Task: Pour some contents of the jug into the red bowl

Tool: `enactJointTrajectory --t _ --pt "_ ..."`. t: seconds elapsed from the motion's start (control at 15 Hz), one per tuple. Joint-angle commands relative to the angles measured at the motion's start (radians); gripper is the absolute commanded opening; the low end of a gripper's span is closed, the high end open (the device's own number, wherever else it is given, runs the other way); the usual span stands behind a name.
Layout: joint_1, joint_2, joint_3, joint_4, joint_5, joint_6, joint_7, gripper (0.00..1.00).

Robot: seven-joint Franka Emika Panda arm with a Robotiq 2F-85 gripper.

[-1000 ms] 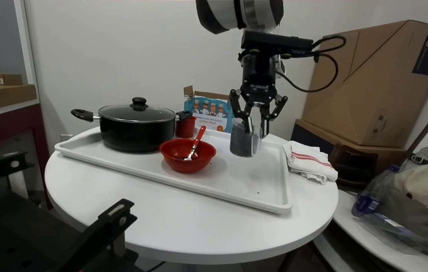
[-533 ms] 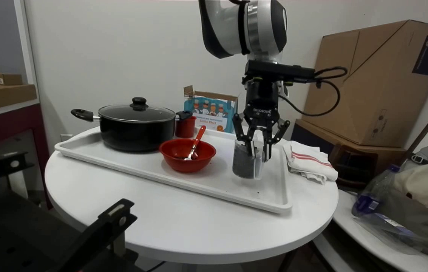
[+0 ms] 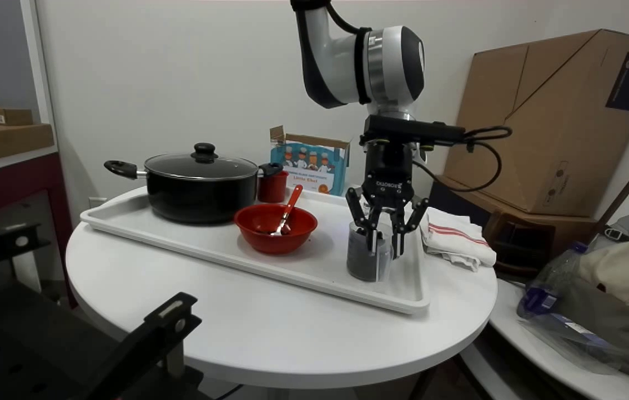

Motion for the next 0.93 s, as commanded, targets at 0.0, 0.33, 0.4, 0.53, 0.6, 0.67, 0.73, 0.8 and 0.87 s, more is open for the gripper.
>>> enactJointTrajectory --t 0.0,0.33,0.4,0.53,0.6,0.67,0.73,0.8,0.87 --pt "0.009 0.016 0.000 0.026 0.003 -0.014 -0.019 0.67" --pt "0.019 -0.088 0.037 -0.073 0.026 0.006 -0.024 0.99" --pt "0.022 -0.122 0.048 -0.100 0.044 0.006 -0.005 1.00" --pt "0.024 -0.199 0.071 -0.157 0.101 0.023 0.043 1.00" --pt "0.023 -0.246 0.082 -0.188 0.148 0.032 0.078 1.00" --pt "0.026 -0.291 0.091 -0.219 0.193 0.033 0.105 1.00" --pt "0.031 -0.336 0.097 -0.251 0.235 0.036 0.135 1.00" --pt "0.039 -0.382 0.099 -0.284 0.272 0.053 0.166 1.00" --pt "0.049 -0.428 0.098 -0.323 0.298 0.082 0.198 1.00"
